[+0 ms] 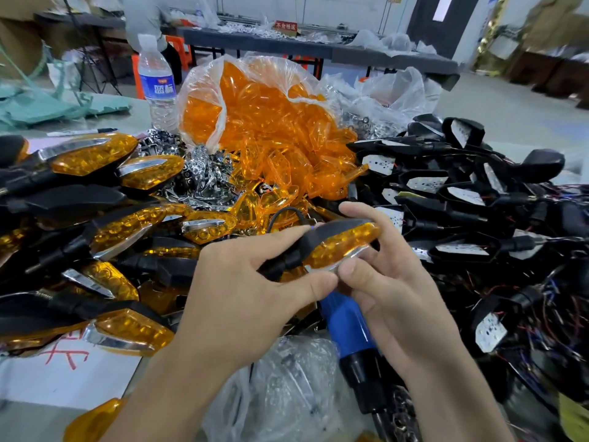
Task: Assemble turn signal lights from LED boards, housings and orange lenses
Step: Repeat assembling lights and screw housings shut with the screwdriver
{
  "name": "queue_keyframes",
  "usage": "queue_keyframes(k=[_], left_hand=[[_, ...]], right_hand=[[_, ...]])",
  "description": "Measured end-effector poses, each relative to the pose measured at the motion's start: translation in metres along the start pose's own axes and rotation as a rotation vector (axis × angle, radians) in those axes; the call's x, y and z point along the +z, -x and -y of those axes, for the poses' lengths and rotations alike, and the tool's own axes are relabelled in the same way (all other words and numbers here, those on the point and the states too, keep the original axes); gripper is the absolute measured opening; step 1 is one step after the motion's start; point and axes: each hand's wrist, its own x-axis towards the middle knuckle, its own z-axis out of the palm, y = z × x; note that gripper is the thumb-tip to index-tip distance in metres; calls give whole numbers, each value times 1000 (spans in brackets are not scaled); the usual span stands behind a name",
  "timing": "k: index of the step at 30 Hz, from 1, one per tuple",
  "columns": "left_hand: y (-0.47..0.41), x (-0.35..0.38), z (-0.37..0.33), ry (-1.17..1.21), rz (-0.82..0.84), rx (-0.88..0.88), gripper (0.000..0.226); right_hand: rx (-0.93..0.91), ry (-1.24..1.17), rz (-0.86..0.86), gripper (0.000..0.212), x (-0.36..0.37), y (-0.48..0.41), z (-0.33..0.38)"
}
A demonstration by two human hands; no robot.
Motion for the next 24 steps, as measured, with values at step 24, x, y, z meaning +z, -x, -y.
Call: queue_keyframes(k=[24], left_hand=[[-9,0,-2,215,328,-608,85]], right_hand=[[131,-36,-80,34,-6,0,2]])
